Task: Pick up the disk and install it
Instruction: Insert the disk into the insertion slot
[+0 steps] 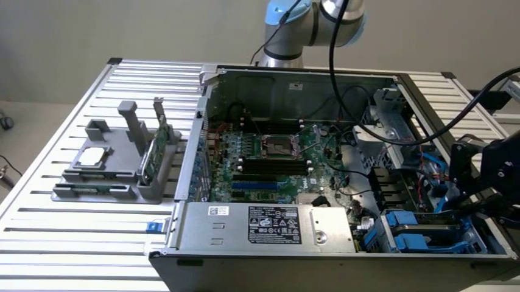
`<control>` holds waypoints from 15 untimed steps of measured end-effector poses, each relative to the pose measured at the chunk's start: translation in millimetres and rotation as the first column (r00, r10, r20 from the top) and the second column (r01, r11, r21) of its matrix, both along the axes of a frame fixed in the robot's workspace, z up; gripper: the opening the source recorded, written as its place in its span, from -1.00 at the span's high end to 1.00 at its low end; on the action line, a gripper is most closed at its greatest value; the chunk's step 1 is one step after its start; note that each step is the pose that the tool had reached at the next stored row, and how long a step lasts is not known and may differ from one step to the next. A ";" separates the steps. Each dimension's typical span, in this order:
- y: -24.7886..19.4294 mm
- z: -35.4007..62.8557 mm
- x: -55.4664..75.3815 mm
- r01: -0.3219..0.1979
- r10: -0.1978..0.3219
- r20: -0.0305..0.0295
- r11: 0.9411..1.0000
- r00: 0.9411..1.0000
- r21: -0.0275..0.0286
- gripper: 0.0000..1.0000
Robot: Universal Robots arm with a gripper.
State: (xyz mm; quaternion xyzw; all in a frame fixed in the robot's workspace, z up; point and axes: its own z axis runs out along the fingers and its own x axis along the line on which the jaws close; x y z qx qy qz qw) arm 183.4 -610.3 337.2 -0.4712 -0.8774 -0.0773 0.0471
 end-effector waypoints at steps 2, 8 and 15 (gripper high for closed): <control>0.0 -0.2 0.0 0.000 0.000 0.000 1.000 1.000 0.003 0.51; -0.1 -0.8 0.0 0.000 0.000 0.000 1.000 1.000 0.005 0.51; 0.0 -2.2 0.1 0.001 -0.001 0.000 1.000 1.000 0.006 0.51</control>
